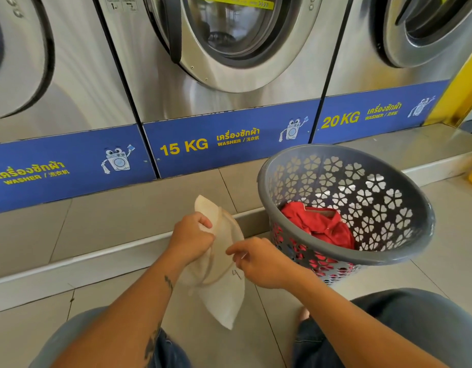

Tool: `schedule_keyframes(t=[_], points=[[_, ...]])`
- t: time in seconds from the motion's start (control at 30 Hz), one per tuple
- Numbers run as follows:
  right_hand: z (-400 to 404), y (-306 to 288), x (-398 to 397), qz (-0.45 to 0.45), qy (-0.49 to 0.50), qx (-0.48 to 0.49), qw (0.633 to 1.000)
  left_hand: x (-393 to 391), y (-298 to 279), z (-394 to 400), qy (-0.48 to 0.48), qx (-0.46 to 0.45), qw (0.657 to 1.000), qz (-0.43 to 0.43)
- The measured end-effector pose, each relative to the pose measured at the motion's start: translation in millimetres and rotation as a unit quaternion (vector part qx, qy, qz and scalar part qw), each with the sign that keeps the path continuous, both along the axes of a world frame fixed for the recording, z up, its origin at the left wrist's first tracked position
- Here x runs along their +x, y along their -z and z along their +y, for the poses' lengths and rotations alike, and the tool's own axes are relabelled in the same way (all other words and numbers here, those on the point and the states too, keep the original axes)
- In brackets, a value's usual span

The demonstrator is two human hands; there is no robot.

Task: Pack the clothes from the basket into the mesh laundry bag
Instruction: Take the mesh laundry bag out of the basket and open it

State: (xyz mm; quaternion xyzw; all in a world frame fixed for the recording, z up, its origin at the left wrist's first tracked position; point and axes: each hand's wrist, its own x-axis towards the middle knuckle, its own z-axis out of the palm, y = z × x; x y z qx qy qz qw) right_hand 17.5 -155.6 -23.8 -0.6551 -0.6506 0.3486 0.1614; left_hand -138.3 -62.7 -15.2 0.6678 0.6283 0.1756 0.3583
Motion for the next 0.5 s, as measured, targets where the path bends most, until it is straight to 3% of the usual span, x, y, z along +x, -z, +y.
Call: schedule_keyframes(t=[0.13, 0.27, 0.33, 0.4, 0.5], points=[[1, -28, 21, -0.011, 0.027, 0.057, 0.998, 3, -2, 1, 0.042, 0.046, 0.998, -0.023], [15, -63, 59, 0.006, 0.064, 0.098, 0.993, 18, -7, 0, 0.085, 0.111, 0.990, 0.011], [29, -67, 84, -0.028, 0.090, 0.105, 0.990, 28, -14, 2, 0.084, 0.135, 0.987, 0.024], [44, -61, 108, -0.086, 0.096, 0.078, 0.989, 38, -21, 5, 0.077, 0.154, 0.985, 0.024], [62, -34, 140, -0.177, 0.083, -0.039, 0.980, 54, -28, 11, 0.067, 0.177, 0.982, 0.010]])
